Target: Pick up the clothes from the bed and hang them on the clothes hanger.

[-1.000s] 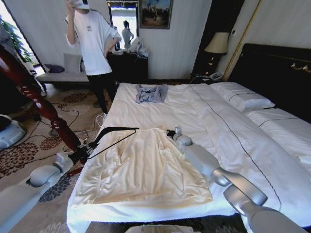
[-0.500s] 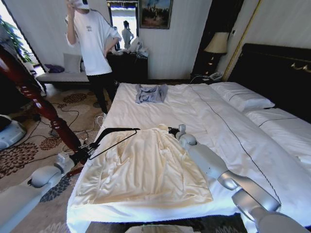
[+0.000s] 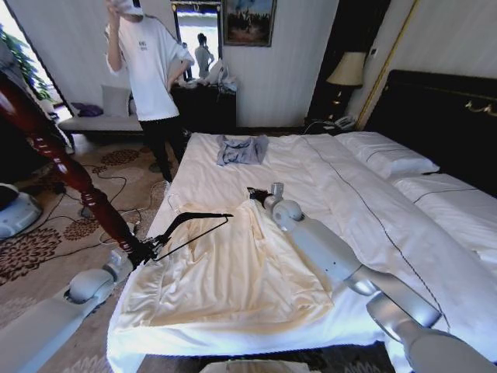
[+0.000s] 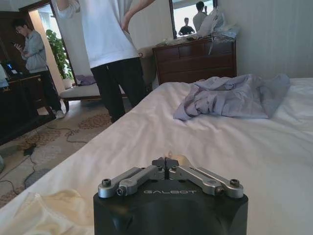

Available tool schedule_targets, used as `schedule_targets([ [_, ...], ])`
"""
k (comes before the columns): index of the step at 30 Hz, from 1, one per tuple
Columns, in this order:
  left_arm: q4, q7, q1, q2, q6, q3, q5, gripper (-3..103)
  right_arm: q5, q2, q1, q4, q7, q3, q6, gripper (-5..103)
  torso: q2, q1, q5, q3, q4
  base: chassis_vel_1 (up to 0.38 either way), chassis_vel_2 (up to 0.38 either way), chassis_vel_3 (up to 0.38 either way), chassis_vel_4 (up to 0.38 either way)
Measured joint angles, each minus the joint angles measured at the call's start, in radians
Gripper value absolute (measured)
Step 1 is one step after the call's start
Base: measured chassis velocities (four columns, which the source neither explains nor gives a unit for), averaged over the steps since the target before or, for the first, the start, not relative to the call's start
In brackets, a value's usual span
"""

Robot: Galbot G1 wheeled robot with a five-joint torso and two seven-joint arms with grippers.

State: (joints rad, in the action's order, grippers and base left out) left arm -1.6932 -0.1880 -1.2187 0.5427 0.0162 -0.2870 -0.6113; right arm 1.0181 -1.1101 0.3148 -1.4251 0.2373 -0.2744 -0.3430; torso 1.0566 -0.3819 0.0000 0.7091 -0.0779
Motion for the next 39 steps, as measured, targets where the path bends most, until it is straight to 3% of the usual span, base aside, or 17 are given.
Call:
schedule_targets([
  [6, 0.043, 0.015, 0.11, 0.046, -0.009, 0.116, 0.007, 22, 0.014, 0.01, 0.003, -0.027, 0.009, 0.0, -0.007, 0, 0.0, 0.0, 0.0001, 0.0, 0.0, 0.0, 0.0, 0.0, 0.0],
  [9, 0.083, 0.026, 0.231, 0.097, -0.024, 0.239, 0.004, 22, 0.021, 0.015, 0.013, -0.042, 0.013, -0.001, -0.01, 0, 0.0, 0.0, -0.0001, 0.0, -0.0001, 0.0, 0.0, 0.0, 0.0],
  [13, 0.124, 0.03, 0.316, 0.133, -0.025, 0.307, 0.005, 22, 0.023, 0.019, 0.027, -0.058, 0.016, -0.001, -0.013, 0, 0.0, 0.0, 0.0001, 0.0, 0.0, 0.0, 0.0, 0.0, 0.0],
  [24, 0.202, 0.03, 0.493, 0.189, -0.033, 0.464, -0.007, 22, 0.061, 0.014, 0.029, -0.114, 0.038, -0.004, -0.028, 0, 0.0, 0.0, 0.0002, 0.0, 0.0, 0.0, 0.0, 0.0, 0.0],
  [39, 0.25, 0.022, 0.621, 0.228, -0.011, 0.598, -0.022, 22, 0.102, 0.016, 0.036, -0.177, 0.056, -0.017, -0.045, 0, 0.0, 0.0, 0.0001, 0.0, -0.0001, 0.0, 0.0, 0.0, 0.0],
])
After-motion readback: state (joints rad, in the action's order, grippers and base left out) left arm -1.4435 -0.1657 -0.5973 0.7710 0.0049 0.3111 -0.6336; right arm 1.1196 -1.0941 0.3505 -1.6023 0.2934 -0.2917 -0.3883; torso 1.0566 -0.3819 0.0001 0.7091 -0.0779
